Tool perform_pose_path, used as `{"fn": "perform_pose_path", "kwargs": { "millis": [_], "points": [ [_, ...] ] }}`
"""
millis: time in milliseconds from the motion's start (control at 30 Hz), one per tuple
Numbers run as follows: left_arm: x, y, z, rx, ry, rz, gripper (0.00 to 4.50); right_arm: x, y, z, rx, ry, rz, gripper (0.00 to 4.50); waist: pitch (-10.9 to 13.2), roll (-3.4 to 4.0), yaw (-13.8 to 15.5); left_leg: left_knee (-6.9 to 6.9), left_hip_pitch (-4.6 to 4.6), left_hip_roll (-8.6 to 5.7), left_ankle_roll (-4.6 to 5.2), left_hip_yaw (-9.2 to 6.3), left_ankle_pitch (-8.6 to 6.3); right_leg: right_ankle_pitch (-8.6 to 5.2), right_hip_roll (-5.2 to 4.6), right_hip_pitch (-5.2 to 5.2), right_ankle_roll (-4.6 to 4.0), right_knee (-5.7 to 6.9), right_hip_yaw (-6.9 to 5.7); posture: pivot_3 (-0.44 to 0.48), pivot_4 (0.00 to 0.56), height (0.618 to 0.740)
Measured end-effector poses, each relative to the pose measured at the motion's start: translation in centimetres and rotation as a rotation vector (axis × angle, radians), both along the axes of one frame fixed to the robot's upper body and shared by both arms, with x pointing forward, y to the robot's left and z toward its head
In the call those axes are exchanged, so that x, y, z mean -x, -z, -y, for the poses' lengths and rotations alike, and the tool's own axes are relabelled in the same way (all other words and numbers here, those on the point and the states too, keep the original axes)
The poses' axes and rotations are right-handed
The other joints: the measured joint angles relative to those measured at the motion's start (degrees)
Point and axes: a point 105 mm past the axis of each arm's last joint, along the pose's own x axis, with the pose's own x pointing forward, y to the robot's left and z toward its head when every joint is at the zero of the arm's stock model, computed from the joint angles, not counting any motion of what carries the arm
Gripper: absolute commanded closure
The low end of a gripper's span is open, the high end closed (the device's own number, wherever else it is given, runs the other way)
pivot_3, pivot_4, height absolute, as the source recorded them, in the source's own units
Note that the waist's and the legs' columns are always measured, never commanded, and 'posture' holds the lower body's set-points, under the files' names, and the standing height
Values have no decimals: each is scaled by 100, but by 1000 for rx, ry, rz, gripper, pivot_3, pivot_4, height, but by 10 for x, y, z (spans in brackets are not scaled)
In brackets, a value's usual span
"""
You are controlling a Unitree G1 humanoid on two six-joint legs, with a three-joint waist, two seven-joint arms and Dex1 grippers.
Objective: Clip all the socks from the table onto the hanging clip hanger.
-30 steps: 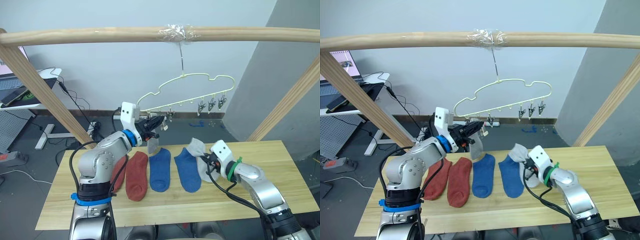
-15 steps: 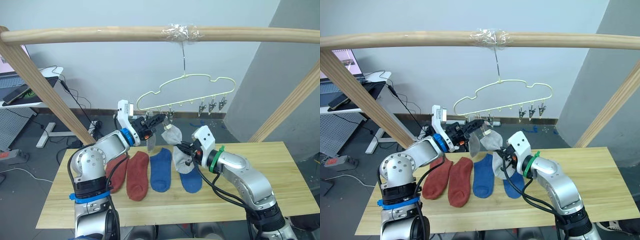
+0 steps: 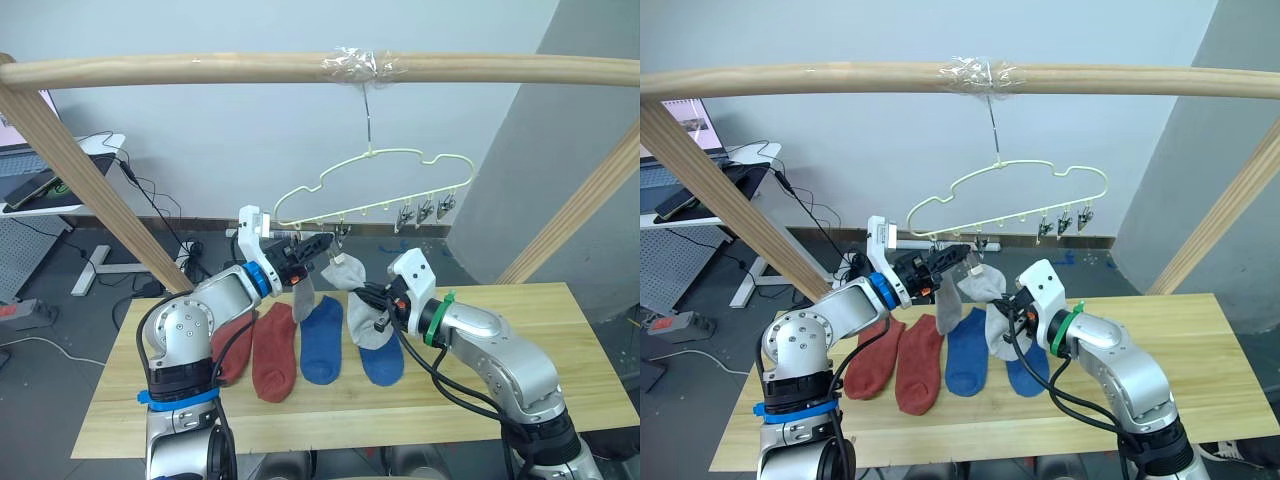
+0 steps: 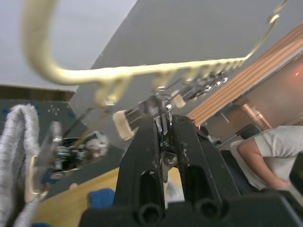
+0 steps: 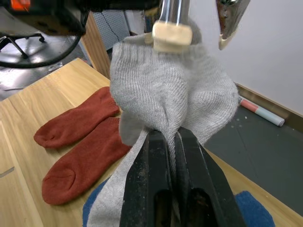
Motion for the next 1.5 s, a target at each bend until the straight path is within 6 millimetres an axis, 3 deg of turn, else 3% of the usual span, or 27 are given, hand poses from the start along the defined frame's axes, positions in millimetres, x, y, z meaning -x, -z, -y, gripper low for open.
{"fn": "perform_pose_path", "kwargs": {
  "millis": [967,1200,1500],
  "points": [
    [0,-3,1,-14,-5,31,4420,9,-9,-4,-63,11,-23,4461,0,0,1,-1,0,0,0,0,0,0,0,0,0,-2,0,-59,133,740],
    [0,-1,1,-12,-9,26,4420,8,-11,6,-58,56,-17,4461,1,1,-3,-4,-1,0,1,1,-1,0,0,0,0,-4,-1,-65,140,740],
    [0,-2,0,-19,-11,33,4420,12,-13,-6,-110,45,-29,4461,3,1,-4,-4,-1,0,2,0,-1,-1,0,0,1,-6,0,-61,150,740]
  ]
}}
